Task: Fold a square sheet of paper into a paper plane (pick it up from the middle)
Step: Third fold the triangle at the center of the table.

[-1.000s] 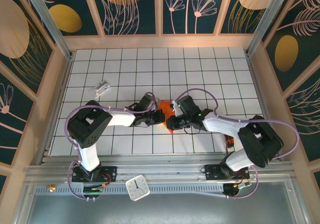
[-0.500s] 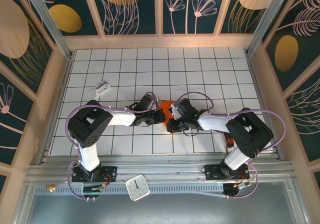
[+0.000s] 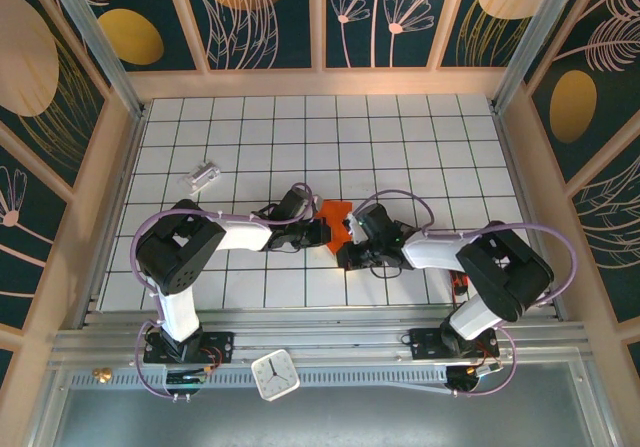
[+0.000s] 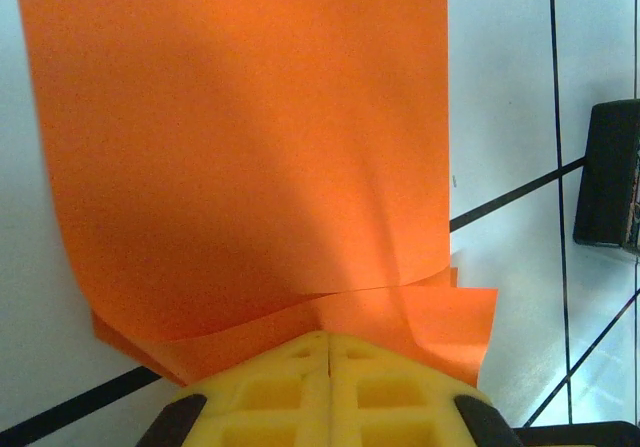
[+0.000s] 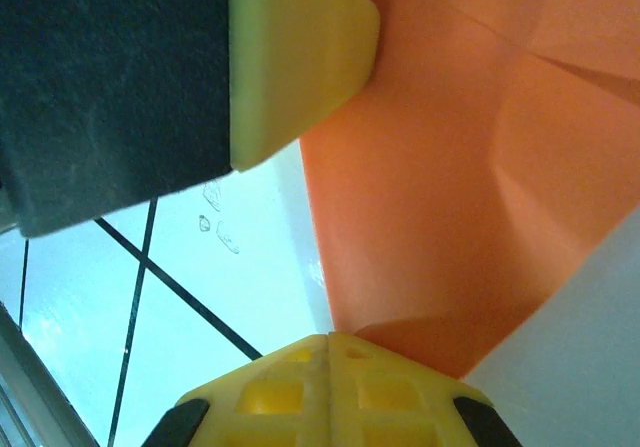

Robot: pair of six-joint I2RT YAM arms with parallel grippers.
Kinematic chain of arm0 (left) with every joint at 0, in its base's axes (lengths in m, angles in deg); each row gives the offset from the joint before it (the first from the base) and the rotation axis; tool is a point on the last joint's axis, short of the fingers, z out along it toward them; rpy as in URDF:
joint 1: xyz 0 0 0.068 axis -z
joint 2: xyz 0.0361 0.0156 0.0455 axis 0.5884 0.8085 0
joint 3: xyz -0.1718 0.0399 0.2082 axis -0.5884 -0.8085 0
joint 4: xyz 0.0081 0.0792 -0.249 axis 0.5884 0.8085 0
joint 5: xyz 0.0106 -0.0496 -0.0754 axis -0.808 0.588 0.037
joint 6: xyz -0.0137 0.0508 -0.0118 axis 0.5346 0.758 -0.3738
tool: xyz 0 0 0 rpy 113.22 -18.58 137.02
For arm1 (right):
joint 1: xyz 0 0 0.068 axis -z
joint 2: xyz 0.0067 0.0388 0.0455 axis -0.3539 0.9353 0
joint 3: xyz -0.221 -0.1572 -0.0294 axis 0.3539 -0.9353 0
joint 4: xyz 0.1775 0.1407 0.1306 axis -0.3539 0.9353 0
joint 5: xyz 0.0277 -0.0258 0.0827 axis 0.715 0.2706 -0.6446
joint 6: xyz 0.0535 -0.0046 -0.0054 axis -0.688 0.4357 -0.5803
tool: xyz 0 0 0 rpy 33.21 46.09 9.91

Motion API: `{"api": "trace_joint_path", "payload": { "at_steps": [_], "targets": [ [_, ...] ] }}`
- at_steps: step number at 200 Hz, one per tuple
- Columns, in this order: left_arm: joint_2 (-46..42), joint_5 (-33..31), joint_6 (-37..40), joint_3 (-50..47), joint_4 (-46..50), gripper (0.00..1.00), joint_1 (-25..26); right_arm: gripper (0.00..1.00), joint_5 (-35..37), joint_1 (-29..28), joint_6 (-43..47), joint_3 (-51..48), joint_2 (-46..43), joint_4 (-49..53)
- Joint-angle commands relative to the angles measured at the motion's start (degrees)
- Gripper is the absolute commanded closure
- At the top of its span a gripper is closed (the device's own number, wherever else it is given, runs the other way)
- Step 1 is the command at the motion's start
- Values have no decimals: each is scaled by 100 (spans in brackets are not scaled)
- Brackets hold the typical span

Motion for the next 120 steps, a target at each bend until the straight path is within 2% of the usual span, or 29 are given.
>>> {"api": "trace_joint_path", "payload": {
  "at_steps": [1, 62, 120],
  "targets": [
    [225, -439, 153, -28, 565, 100, -57, 100, 210, -133, -233, -421, -13, 959],
    [246, -434, 199, 12, 603, 100, -58, 100, 332, -216, -447, -684, -676, 1347],
    [253, -410, 168, -29, 560, 100, -55, 100, -203, 101, -388, 95, -980, 1011]
  ]
}}
